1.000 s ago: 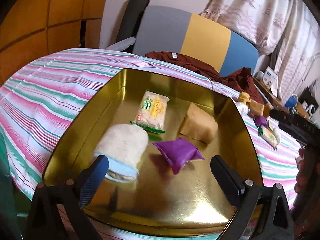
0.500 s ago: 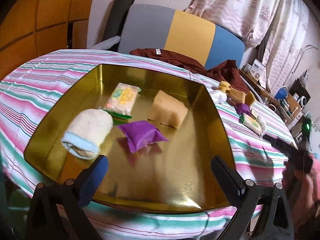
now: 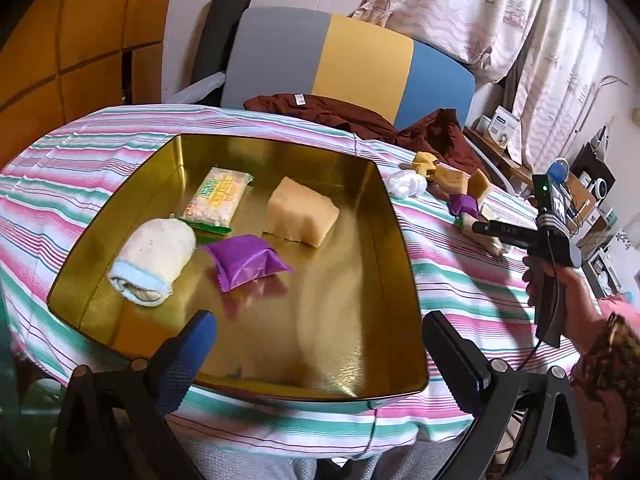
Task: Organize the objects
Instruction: 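Reach the right gripper past the WEIDAN cracker pack toward the clear plastic bag, then grasp the clear plastic bag with the right gripper and lift it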
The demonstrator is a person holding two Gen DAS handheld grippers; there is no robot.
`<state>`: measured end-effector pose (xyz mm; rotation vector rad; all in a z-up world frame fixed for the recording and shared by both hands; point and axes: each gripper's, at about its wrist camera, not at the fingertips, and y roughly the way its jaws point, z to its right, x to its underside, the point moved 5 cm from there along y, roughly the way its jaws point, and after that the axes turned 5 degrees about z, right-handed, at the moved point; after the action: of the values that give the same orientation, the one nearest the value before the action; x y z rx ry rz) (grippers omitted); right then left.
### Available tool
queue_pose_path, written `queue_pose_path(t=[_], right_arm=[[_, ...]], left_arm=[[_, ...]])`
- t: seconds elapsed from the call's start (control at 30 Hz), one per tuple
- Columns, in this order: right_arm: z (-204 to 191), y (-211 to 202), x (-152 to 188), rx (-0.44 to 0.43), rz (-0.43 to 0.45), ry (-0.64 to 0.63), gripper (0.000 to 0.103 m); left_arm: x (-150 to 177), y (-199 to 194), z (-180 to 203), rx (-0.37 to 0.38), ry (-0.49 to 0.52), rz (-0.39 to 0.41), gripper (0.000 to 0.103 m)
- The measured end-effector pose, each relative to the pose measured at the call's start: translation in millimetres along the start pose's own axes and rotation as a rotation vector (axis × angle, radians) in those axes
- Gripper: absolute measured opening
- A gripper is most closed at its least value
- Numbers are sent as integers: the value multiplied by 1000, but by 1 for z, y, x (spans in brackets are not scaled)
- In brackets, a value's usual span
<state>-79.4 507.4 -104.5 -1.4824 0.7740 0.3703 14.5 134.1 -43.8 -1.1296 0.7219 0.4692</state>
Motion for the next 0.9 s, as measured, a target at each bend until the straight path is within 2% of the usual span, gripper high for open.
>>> queue_pose_path(t=[0.27, 0.37, 0.43, 0.6, 0.67, 0.8, 0.9], right_arm=[[-45, -45, 58, -234, 19, -30, 81], [-44, -54, 71, -271, 29, 1, 79], [-32, -61, 71, -241, 77, 16, 79], [34, -69, 29, -35, 201, 140, 78], [58, -59, 13, 36, 204, 193, 77], [80, -30, 1, 123, 177, 234, 60], [84, -10, 0, 103, 140, 262, 56]], left_arm=[[3, 15, 37, 58, 52, -48, 103], [5, 16, 55, 77, 99, -53, 103], [5, 16, 63, 87, 122, -53, 103], [7, 19, 77, 110, 134, -74, 103], [8, 21, 81, 115, 139, -83, 103], [11, 27, 95, 123, 179, -116, 103], [14, 30, 103, 116, 220, -133, 103]])
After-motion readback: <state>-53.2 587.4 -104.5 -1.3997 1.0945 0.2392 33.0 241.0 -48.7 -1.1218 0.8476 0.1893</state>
